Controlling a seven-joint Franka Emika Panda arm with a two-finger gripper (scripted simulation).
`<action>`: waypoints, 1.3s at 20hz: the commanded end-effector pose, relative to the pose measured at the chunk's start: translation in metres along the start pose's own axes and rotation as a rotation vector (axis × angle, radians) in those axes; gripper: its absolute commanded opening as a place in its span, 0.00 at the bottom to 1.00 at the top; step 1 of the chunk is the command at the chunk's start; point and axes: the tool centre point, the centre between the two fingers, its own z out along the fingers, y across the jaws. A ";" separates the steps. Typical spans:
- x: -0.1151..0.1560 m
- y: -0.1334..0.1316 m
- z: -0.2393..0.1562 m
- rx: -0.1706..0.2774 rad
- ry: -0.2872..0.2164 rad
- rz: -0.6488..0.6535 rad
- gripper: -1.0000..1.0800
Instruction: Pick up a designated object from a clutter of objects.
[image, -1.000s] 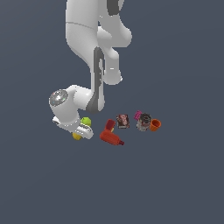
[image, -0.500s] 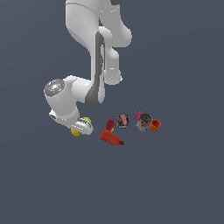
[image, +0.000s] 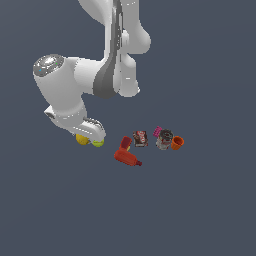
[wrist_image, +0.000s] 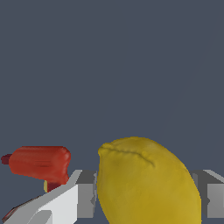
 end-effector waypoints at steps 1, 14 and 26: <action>0.000 -0.003 -0.030 -0.001 0.001 0.001 0.00; 0.004 -0.020 -0.151 -0.001 0.001 0.000 0.00; 0.008 -0.025 -0.184 0.000 0.001 -0.001 0.00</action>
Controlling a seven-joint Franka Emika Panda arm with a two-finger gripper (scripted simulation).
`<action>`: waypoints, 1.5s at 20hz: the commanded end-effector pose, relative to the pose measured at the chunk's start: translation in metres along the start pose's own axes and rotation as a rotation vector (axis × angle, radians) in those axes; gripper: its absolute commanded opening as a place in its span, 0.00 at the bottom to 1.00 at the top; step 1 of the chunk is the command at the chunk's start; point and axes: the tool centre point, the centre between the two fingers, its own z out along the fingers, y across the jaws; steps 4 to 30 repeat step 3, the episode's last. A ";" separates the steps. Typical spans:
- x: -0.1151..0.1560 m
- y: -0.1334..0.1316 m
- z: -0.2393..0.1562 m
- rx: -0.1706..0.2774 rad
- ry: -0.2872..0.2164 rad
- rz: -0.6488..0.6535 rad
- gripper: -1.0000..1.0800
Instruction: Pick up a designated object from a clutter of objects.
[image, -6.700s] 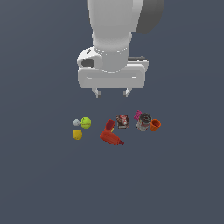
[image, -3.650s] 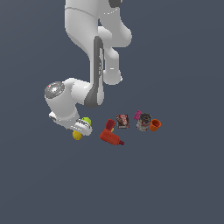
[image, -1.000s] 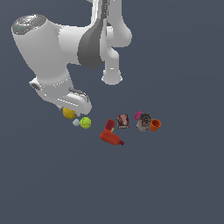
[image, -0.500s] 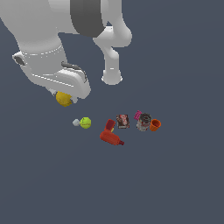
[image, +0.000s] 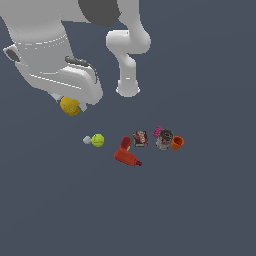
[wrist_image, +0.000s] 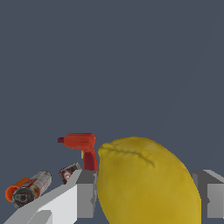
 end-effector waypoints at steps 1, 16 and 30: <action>0.001 0.000 0.000 0.000 0.000 0.000 0.00; 0.001 0.000 0.001 0.000 0.000 0.000 0.00; 0.001 0.000 0.001 0.000 0.000 0.000 0.00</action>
